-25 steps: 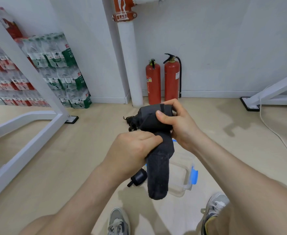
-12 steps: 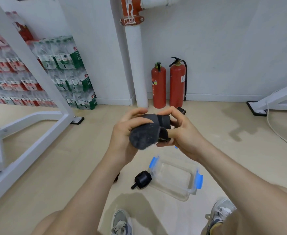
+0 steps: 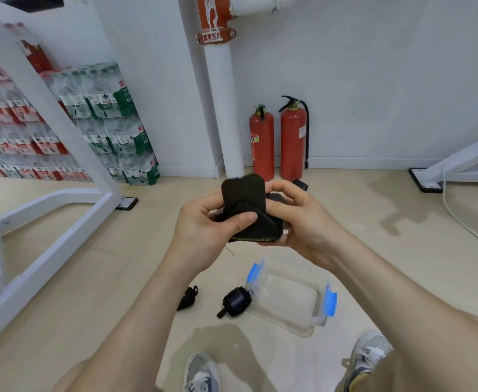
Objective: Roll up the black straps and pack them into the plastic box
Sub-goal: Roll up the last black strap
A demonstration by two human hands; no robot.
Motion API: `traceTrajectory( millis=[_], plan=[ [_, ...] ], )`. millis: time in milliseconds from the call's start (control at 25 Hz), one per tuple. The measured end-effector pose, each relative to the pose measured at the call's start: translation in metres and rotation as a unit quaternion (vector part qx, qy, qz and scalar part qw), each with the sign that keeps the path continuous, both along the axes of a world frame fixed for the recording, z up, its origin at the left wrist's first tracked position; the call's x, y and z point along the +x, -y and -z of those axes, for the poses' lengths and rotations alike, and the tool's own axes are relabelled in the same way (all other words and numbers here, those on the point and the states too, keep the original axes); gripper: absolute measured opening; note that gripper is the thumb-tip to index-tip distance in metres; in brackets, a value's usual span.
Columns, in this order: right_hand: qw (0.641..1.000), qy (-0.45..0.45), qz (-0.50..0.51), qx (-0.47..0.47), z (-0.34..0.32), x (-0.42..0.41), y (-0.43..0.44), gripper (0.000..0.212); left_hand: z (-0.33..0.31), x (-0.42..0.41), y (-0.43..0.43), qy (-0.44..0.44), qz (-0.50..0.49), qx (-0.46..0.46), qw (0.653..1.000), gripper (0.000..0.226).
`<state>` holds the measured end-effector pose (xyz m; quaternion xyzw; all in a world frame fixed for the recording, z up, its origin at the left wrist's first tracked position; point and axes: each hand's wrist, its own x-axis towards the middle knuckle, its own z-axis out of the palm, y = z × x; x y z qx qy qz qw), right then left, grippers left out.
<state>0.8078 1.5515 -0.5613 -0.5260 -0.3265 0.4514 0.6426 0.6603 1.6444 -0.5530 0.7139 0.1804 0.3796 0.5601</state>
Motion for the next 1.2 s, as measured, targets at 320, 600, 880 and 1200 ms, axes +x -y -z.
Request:
traceTrajectory(
  millis=[320, 600, 880, 1200],
  plan=[
    [1.0, 0.002, -0.009, 0.009, -0.001, -0.001, -0.003, 0.033, -0.002, -0.007, -0.004, -0.023, -0.01, 0.144, 0.989, 0.027],
    [0.983, 0.179, 0.04, 0.032, 0.003, -0.007, -0.002, 0.036, -0.004, -0.008, -0.002, -0.042, -0.026, 0.02, 0.999, 0.013],
    [0.938, 0.336, 0.064, 0.063, 0.0, -0.015, -0.002, 0.045, -0.003, 0.006, 0.002, 0.037, -0.097, -0.088, 0.991, 0.021],
    [0.909, 0.4, 0.08, 0.092, -0.001, -0.02, -0.002, 0.053, 0.005, 0.01, 0.0, 0.071, -0.131, -0.16, 0.976, 0.027]
  ],
)
